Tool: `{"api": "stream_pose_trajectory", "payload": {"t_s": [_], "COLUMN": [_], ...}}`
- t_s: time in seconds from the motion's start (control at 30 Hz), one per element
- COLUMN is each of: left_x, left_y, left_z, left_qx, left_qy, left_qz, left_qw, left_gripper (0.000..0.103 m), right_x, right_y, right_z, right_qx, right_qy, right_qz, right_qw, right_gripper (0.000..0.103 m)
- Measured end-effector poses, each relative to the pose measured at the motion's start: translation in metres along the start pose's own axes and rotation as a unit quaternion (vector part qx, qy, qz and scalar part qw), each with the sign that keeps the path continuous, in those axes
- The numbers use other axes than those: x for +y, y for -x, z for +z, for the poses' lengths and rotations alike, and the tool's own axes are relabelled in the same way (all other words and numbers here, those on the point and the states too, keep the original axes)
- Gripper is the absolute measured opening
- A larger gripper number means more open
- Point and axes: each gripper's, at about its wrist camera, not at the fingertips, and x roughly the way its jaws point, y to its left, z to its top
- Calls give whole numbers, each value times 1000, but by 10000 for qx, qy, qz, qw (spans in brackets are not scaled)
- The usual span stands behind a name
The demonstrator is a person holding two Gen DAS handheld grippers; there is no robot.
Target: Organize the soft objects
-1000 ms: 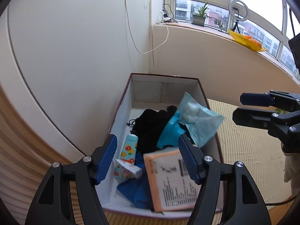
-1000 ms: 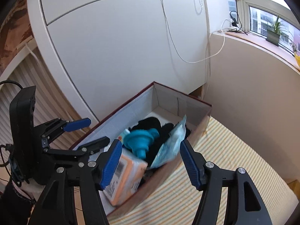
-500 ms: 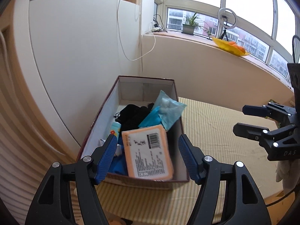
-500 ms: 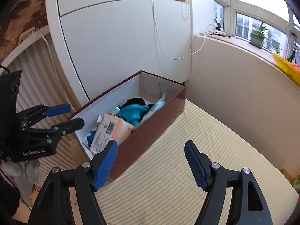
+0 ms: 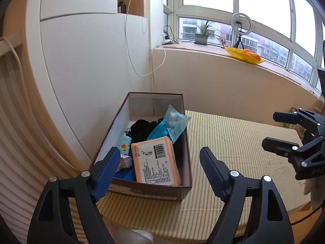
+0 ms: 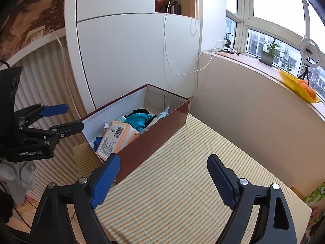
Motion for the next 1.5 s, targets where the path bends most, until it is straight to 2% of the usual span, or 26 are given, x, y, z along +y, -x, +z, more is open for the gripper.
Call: {"api": "stream_pose_trajectory", "payload": {"t_s": [1.3, 1.5], "left_x": [-15, -15], "left_y": [5, 6], "left_z": [-4, -5], "left_qx": [23, -89], "left_qy": [-113, -103], "left_qz": [4, 32], "left_qw": [9999, 9999], "left_gripper": [80, 80], "right_x": [-8, -10], "right_y": [0, 0], "right_z": [-15, -20], "right_qx": [109, 122], "right_qy": [-70, -89], "right_qz": [-6, -36], "right_qw": [9999, 9999], "right_gripper": [86, 86]}}
